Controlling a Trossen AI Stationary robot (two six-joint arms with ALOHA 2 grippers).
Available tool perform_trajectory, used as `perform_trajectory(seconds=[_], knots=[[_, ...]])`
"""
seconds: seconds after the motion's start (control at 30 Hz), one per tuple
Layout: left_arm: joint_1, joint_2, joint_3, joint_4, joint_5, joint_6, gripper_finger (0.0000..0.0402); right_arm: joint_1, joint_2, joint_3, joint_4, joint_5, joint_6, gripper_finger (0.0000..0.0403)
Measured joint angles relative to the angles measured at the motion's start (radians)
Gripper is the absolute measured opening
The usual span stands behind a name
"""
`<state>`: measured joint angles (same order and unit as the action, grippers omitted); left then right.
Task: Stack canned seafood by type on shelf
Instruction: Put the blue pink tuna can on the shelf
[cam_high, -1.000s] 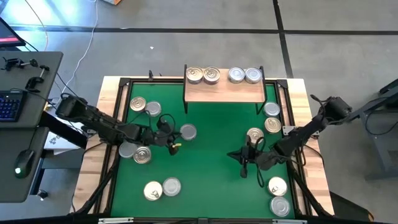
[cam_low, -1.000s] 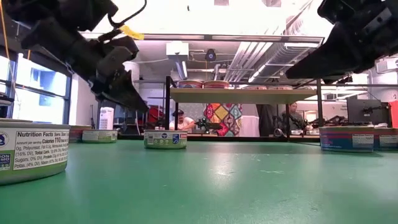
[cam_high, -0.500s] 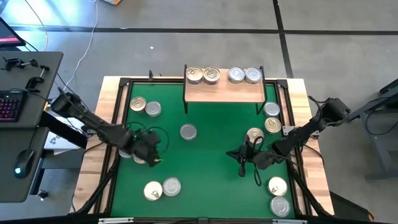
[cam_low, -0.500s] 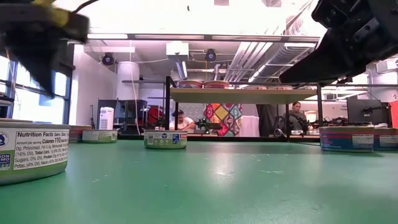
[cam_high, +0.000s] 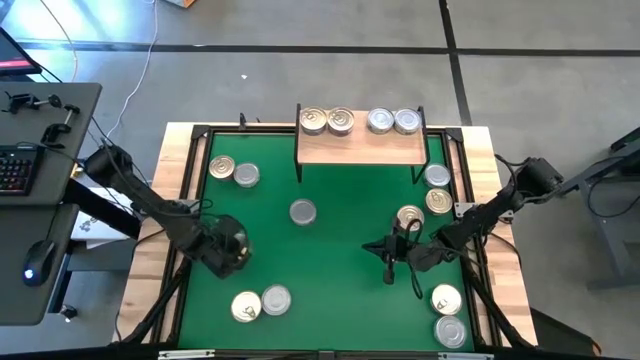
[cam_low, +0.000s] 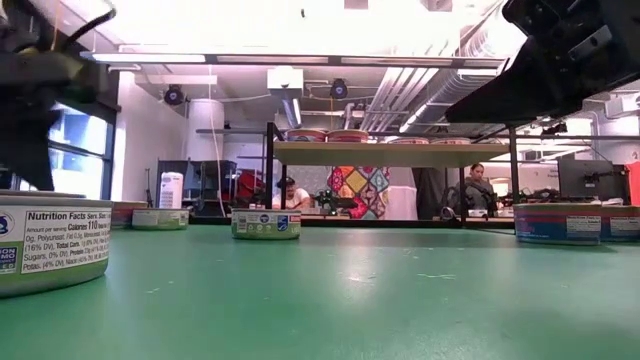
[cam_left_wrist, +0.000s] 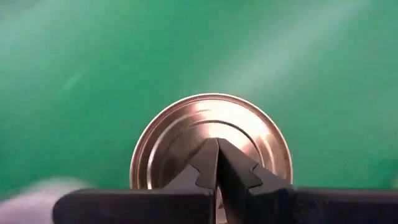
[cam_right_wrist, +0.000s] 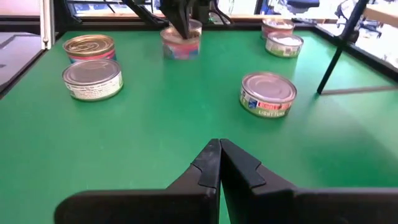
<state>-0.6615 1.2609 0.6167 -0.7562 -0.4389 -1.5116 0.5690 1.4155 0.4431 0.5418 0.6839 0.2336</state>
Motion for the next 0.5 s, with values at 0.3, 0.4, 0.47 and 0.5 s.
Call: perform_trajectory(seconds=[0.3,0.4,0.47,0.5], knots=[[0.020,0.019,-0.006,0.801,-0.247,0.785,0.0000,-0.002,0.000,0.000,0.043,0.000,-0.040,0.0001],[0.021,0.006,-0.005,0.817,-0.247,0.817,0.0000,-0.002,0.000,0.000,0.047,-0.004,-0.037,0.0001],[0.032,0.007,-0.006,0.755,-0.246,0.762,0.0000,-0.002,0.000,0.000,0.047,-0.005,-0.025,0.0001],[0.039,0.008,-0.006,0.715,-0.246,0.726,0.0000,-0.004,0.000,0.000,0.048,-0.005,-0.025,0.0001]])
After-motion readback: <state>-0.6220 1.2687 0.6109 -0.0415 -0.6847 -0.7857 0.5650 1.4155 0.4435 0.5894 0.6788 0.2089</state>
